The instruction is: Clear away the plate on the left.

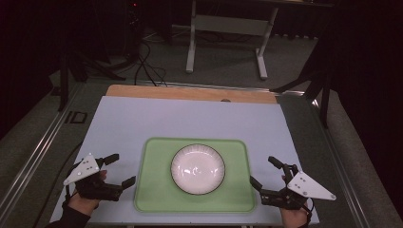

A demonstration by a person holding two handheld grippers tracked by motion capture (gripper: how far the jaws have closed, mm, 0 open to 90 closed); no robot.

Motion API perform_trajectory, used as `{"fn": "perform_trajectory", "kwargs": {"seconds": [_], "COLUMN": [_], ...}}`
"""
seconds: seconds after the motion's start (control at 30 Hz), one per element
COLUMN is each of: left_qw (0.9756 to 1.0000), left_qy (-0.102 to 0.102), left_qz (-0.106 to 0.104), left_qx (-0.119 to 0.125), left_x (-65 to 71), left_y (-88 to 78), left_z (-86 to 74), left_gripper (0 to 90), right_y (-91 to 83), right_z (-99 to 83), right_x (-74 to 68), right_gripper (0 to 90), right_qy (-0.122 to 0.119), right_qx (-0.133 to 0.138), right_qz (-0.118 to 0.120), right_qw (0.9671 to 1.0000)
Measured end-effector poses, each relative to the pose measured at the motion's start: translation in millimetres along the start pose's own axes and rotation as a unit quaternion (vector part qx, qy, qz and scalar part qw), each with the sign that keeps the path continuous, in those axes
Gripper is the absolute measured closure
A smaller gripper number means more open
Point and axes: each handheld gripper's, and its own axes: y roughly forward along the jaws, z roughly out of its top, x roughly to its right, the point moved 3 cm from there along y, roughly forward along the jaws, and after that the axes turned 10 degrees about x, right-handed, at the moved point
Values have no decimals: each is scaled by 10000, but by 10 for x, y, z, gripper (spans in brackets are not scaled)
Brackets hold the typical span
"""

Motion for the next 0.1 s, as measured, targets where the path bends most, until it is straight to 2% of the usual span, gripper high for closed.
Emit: {"fn": "perform_trajectory", "kwargs": {"seconds": [0.1], "left_qw": [10000], "left_qy": [-48], "left_qz": [18], "left_qx": [68], "left_x": [-9], "left_y": [-14], "left_z": [7], "left_gripper": [2], "right_y": [4], "right_z": [-6], "right_x": [5], "right_gripper": [135], "right_qy": [14], "right_qx": [7], "right_qz": [10], "right_qw": [10000]}}
